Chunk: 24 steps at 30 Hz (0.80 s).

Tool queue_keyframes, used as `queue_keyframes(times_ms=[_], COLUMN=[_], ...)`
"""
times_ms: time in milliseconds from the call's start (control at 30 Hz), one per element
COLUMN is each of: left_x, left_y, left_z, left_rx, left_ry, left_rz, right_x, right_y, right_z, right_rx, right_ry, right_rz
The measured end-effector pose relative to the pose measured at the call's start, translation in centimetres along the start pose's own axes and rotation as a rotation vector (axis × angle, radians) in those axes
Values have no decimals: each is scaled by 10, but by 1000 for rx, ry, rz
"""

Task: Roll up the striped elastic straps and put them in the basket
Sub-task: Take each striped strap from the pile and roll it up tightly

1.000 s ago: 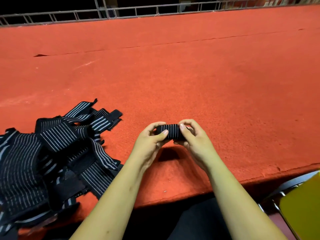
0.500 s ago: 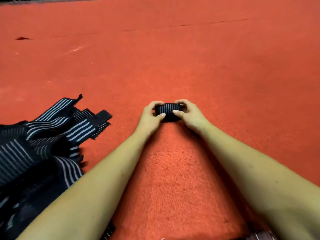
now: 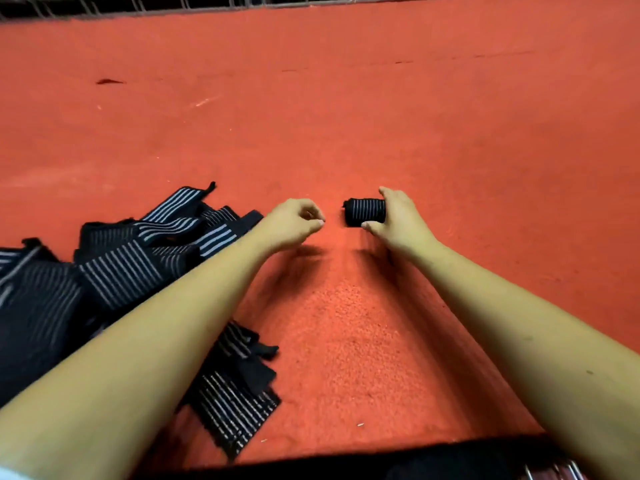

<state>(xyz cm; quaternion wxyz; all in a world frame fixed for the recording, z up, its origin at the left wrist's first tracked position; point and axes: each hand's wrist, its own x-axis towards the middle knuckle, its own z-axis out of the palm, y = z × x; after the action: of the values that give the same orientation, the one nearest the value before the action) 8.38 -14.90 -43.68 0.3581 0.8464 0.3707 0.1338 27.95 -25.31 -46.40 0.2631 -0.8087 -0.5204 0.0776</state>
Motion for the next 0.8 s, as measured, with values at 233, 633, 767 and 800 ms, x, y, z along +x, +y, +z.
queue_keyframes(times_ms=[233,633,767,800], left_x=[-118,-187,-191,-190], left_y=[-15,-53,-58,-60], left_z=[-65,-73,-77,-78], left_rx=[363,617,634,619], left_ry=[-131,-177,-166,-105], left_rz=[69,234,290,314], right_x=[-103,-175,-161,-155], right_y=[-105,-169,-155,-152], right_z=[23,76,55,44], right_rx=[125,-108,-51,-2], right_ry=[-403,-407,-273,-256], right_rz=[-144,-355,-360,-353])
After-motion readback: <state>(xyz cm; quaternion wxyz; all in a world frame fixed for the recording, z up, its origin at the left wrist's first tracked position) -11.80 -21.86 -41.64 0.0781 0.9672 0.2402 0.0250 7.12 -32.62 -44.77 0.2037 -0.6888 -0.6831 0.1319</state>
